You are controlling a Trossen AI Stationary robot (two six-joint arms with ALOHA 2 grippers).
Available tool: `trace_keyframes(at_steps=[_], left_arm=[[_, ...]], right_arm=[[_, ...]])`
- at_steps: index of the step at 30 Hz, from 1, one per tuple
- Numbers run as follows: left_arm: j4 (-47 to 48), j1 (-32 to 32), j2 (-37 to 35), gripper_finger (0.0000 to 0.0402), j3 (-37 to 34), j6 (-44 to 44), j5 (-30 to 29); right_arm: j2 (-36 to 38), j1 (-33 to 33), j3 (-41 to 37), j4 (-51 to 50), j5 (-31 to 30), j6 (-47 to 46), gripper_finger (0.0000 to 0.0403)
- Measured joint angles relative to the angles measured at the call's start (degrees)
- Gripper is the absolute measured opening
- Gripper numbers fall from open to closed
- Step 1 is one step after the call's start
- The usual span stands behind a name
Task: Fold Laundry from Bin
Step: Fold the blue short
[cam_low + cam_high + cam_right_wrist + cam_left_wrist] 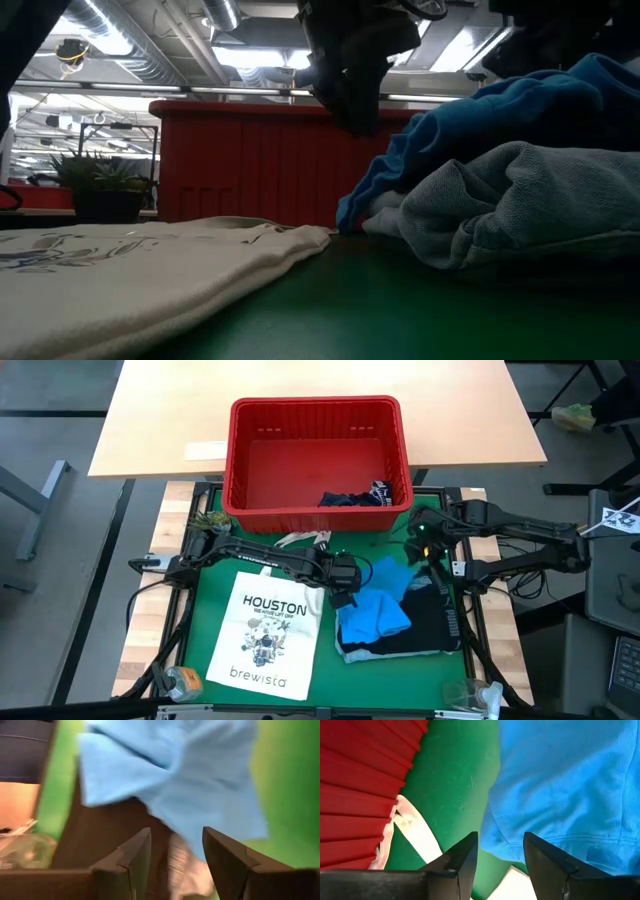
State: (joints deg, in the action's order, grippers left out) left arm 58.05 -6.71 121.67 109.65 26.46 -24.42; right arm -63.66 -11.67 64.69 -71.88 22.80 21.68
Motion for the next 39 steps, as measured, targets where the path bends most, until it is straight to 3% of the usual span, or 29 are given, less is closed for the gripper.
trace_keyframes(at_steps=[8,10,15,18,30,33,39], left_arm=[[-0.1,-0.6,0.0,0.0155,0.0,0.4,0.1],[-0.4,-0.7,0.0,0.0155,0.0,0.4,0.1],[-0.3,-1.0,0.0,0.0155,0.0,0.4,0.1],[-0.5,-1.3,0.0,0.0155,0.0,0.4,0.1],[-1.2,-1.4,0.0,0.0155,0.0,0.4,0.1],[-1.2,-1.4,0.0,0.0155,0.0,0.4,0.1],[-1.2,-1.5,0.0,0.0155,0.0,0.4,0.1]], right_arm=[[0.0,17.8,0.0,8.3,0.2,-8.2,0.0179],[0.0,23.0,0.0,10.5,-3.3,-8.3,0.0179],[-1.3,34.7,0.0,12.0,-18.7,-9.5,0.0179],[-2.9,39.6,0.0,11.9,-24.3,-12.6,0.0179],[-13.4,52.3,0.0,11.9,-29.7,-14.3,0.0179],[-15.9,53.7,0.0,12.1,-34.2,-14.3,0.0179],[-16.9,53.7,0.0,13.1,-35.8,-14.4,0.0179]])
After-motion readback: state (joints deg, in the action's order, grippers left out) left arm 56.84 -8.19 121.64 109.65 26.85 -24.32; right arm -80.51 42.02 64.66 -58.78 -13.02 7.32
